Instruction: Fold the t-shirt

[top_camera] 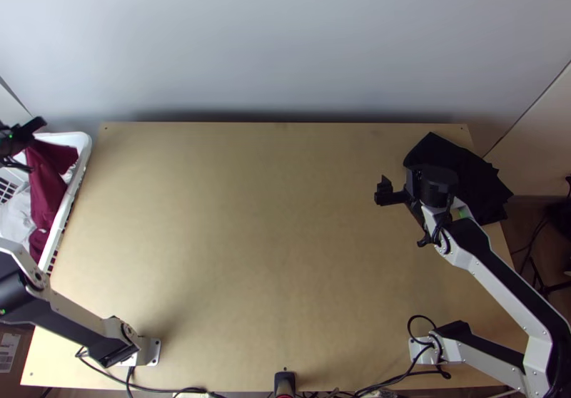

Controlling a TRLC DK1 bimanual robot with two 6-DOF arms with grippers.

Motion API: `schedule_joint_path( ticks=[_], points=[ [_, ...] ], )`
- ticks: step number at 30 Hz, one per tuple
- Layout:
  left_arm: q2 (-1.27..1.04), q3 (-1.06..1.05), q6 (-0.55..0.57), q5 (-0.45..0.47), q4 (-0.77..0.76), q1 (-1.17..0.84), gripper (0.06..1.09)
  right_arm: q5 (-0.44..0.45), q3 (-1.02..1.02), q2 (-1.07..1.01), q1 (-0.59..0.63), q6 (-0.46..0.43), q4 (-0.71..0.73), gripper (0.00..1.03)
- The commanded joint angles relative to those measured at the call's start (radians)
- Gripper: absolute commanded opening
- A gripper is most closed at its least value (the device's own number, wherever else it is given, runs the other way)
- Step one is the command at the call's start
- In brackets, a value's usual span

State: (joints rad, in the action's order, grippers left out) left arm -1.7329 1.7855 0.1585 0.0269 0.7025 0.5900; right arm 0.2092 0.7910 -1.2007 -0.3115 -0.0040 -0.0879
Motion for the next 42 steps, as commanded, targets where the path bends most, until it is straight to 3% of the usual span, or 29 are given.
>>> schedule_joint_path(
  ticks=[1, 8, 18, 29, 38, 42],
  points=[
    [0.157, -0.046, 0.072, 0.004, 0.032, -0.156, 0.1, 0.009, -0.059, 0.035, -0.006, 0.012, 0.031, 0.97],
    [0.208, -0.005, 0.17, 0.002, 0.023, -0.297, 0.1, 0.013, -0.162, 0.073, -0.038, 0.032, 0.094, 0.97],
    [0.188, 0.304, 0.296, 0.002, 0.176, -0.526, 0.1, 0.015, -0.303, 0.133, -0.04, 0.056, 0.16, 0.97],
    [0.162, 0.39, 0.415, -0.047, 0.152, -0.696, 0.09, 0.013, -0.406, 0.156, -0.041, 0.075, 0.223, 0.96],
    [0.141, 0.462, 0.42, -0.11, 0.094, -0.86, 0.09, 0.013, -0.407, 0.156, -0.04, 0.078, 0.247, 0.96],
    [0.113, 0.466, 0.412, -0.179, 0.06, -0.954, 0.09, 0.013, -0.407, 0.161, -0.041, 0.095, 0.247, 0.96]
  ],
)
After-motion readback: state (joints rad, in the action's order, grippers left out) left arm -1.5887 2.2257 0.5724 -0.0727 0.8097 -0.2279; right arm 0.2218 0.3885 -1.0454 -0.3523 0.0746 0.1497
